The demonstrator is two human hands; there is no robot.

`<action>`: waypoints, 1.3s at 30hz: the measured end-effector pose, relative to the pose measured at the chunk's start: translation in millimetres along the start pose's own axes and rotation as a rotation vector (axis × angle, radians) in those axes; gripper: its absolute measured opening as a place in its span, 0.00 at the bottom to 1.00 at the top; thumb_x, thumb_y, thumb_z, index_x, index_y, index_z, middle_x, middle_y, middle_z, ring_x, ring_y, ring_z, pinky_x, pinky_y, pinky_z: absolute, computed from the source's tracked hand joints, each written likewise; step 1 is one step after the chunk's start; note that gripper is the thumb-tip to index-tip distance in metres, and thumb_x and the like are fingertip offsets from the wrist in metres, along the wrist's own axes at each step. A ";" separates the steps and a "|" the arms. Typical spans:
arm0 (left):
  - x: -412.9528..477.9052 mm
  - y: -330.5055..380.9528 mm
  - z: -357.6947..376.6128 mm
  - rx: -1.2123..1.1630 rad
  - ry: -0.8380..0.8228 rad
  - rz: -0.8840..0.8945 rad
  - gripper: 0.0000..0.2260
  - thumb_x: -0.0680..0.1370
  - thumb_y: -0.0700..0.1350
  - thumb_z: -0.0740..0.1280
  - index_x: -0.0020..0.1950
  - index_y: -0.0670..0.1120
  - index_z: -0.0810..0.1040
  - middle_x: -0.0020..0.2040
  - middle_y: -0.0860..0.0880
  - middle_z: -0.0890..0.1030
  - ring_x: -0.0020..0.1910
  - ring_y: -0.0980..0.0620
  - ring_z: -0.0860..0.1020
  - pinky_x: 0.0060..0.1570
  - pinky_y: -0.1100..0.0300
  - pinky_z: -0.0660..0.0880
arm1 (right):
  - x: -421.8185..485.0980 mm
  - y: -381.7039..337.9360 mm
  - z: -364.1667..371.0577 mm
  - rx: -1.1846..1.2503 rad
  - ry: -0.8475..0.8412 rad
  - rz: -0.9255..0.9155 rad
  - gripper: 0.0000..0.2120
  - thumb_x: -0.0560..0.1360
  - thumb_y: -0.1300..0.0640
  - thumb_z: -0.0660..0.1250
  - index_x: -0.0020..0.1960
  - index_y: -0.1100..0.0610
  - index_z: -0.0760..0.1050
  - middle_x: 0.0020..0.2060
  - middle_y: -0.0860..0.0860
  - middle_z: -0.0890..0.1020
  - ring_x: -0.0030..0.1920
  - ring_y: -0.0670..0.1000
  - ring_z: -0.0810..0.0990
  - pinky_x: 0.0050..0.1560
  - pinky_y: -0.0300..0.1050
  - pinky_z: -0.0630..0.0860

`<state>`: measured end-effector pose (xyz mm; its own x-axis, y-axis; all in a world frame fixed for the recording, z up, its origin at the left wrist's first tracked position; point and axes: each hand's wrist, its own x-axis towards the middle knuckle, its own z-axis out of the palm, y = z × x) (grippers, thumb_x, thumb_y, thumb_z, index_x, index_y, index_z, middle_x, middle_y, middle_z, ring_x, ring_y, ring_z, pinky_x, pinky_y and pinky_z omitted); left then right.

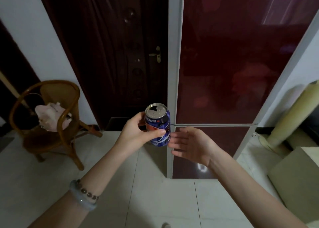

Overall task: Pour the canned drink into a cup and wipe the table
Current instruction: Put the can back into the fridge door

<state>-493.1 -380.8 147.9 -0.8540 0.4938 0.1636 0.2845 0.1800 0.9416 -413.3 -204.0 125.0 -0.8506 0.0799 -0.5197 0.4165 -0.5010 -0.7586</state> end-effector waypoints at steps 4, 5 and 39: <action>61.5 -0.8 -4.5 0.023 -0.001 0.010 0.24 0.61 0.45 0.81 0.54 0.52 0.78 0.49 0.55 0.83 0.50 0.62 0.80 0.51 0.65 0.74 | 44.7 -43.4 -1.6 -0.067 0.005 -0.036 0.14 0.73 0.62 0.54 0.49 0.62 0.77 0.42 0.56 0.80 0.43 0.54 0.78 0.47 0.50 0.75; 75.0 -1.6 -5.5 0.024 -0.001 0.013 0.25 0.60 0.47 0.81 0.55 0.52 0.78 0.49 0.55 0.84 0.50 0.62 0.80 0.52 0.64 0.74 | 54.6 -53.2 -1.6 -0.086 0.011 -0.047 0.14 0.73 0.63 0.53 0.49 0.62 0.77 0.41 0.56 0.80 0.43 0.54 0.78 0.47 0.50 0.75; 252.1 -49.3 -74.9 -0.040 -0.131 0.021 0.23 0.64 0.44 0.79 0.57 0.48 0.78 0.50 0.54 0.83 0.48 0.63 0.80 0.48 0.66 0.74 | 230.8 -206.5 28.1 -2.878 0.599 -0.811 0.04 0.64 0.53 0.72 0.38 0.46 0.84 0.38 0.44 0.82 0.50 0.52 0.79 0.71 0.62 0.50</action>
<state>-755.1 -328.9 164.7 -0.7831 0.6046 0.1456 0.2814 0.1357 0.9499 -704.6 -106.3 172.8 -0.9843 -0.1562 0.0825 -0.0275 0.5971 0.8017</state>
